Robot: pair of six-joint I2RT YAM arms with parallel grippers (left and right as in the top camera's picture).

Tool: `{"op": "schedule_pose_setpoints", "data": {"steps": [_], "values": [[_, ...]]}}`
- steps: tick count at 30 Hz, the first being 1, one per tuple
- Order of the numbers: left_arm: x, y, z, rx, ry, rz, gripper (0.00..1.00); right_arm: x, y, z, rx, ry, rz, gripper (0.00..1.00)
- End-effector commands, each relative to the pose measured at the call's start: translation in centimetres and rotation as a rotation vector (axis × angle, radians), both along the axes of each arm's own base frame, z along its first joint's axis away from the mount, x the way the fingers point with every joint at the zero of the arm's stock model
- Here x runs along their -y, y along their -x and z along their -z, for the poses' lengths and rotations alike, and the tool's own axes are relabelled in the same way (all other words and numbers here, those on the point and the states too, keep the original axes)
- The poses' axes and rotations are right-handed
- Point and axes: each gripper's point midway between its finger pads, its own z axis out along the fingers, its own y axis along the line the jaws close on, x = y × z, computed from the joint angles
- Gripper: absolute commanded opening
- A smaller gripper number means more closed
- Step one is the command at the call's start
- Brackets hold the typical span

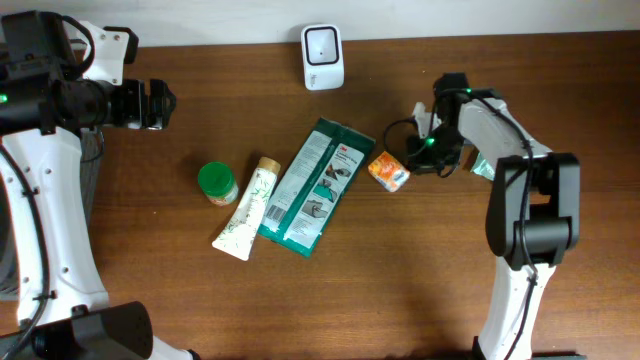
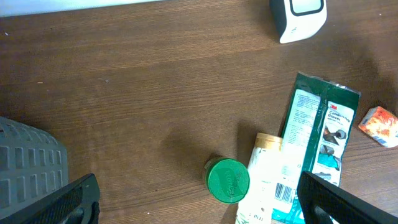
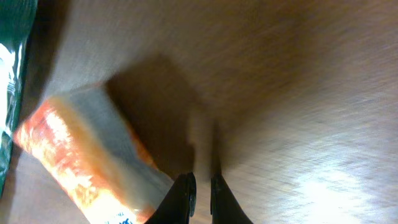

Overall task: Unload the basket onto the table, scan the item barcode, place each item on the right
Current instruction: 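Lift the orange pack off the table with the right gripper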

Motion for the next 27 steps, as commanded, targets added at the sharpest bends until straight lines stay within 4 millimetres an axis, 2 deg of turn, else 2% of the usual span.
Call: {"op": "schedule_pose_setpoints", "data": {"steps": [1, 3, 5, 7, 9, 10, 11, 14, 24, 26, 27], "values": [[0.3, 0.1, -0.7, 0.021, 0.001, 0.019, 0.99, -1.5, 1.7, 0.3, -0.060, 0.013, -0.034, 0.08], [0.3, 0.1, -0.7, 0.021, 0.001, 0.019, 0.99, -1.3, 2.4, -0.3, -0.097, 0.016, -0.026, 0.08], [0.3, 0.1, -0.7, 0.021, 0.001, 0.019, 0.99, -0.7, 2.3, -2.1, -0.101, 0.016, 0.001, 0.09], [0.3, 0.1, -0.7, 0.021, 0.001, 0.019, 0.99, -0.6, 2.0, -4.4, -0.071, -0.004, 0.014, 0.16], [0.3, 0.1, -0.7, 0.021, 0.001, 0.019, 0.99, -1.9, 2.2, -6.5, -0.049, -0.082, 0.013, 0.24], [0.3, 0.1, -0.7, 0.021, 0.001, 0.019, 0.99, -2.7, 2.4, -6.6, -0.051, -0.103, 0.001, 0.30], [0.3, 0.1, -0.7, 0.021, 0.001, 0.019, 0.99, -3.0, 2.6, -6.0, -0.055, -0.101, -0.008, 0.34], [0.3, 0.1, -0.7, 0.021, 0.001, 0.019, 0.99, -3.7, 2.8, -4.0, -0.060, -0.099, -0.023, 0.35], [0.3, 0.2, -0.7, 0.018, 0.002, 0.019, 0.99, -3.7, 2.5, 0.4, -0.001, -0.106, 0.007, 0.36], [0.3, 0.2, -0.7, 0.018, 0.002, 0.019, 0.99, -3.7, 2.4, 0.5, 0.004, -0.107, 0.007, 0.33], [0.3, 0.2, -0.7, 0.018, 0.002, 0.019, 0.99, -3.8, 2.3, 0.5, 0.010, -0.108, 0.006, 0.26]]}}
